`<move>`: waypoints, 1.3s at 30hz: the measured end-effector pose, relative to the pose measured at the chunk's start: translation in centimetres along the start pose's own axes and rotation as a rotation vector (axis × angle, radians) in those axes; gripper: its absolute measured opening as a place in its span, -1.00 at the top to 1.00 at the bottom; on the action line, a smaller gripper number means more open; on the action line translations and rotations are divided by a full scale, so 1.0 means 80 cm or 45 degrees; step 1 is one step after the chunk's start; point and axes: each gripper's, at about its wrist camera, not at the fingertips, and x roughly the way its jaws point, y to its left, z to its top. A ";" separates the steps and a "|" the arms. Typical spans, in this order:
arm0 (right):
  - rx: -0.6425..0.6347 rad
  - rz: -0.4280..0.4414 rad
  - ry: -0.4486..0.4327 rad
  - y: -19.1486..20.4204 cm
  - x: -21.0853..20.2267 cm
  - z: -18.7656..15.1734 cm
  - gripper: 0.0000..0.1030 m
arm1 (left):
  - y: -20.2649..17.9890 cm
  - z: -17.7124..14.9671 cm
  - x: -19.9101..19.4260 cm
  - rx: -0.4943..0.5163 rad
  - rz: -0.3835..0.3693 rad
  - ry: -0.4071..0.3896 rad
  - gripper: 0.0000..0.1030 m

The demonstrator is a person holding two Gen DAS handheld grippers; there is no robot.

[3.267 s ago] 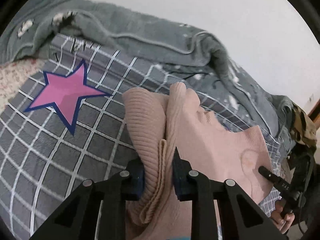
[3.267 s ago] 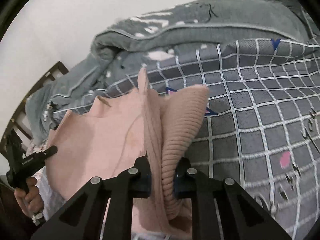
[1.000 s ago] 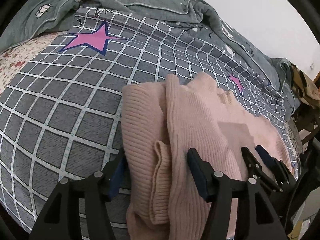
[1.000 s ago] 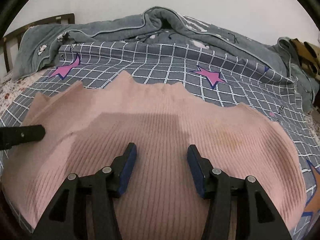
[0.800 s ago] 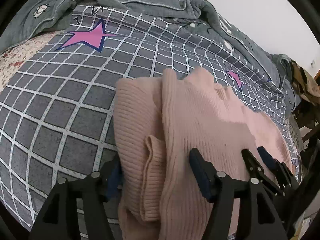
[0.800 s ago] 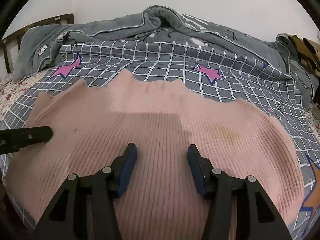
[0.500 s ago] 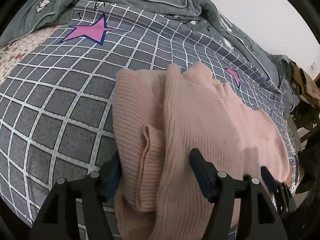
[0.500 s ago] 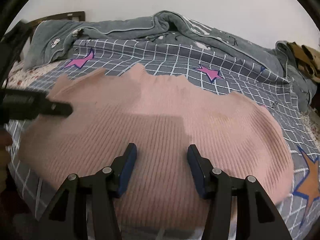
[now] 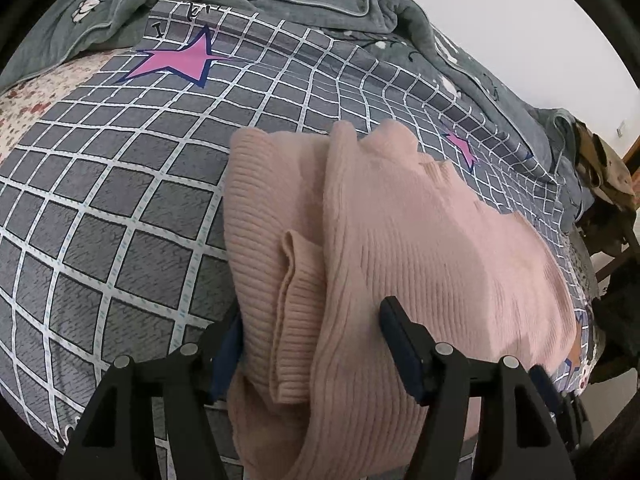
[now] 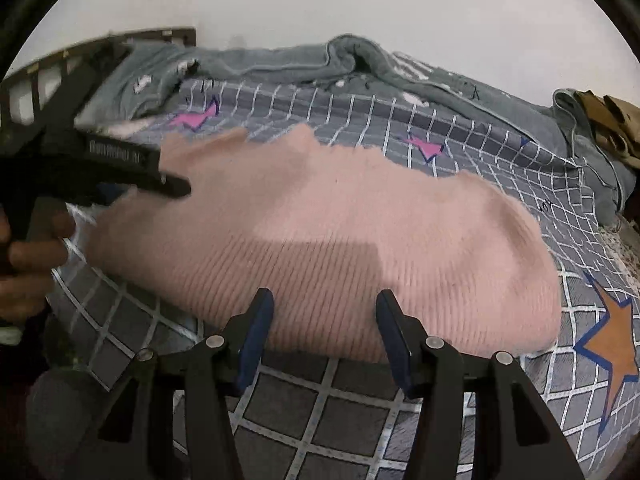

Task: Fold small clothes

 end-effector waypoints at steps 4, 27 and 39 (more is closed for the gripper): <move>0.021 -0.035 -0.058 -0.004 0.004 0.020 -0.03 | 0.002 0.000 0.001 0.003 -0.019 -0.001 -0.24; -0.061 -0.160 -0.038 0.011 0.044 0.044 -0.08 | 0.009 -0.003 0.001 -0.023 -0.074 -0.007 -0.15; 0.205 -0.321 -0.074 -0.192 -0.010 0.047 0.25 | 0.006 -0.002 -0.003 -0.030 -0.057 -0.017 -0.15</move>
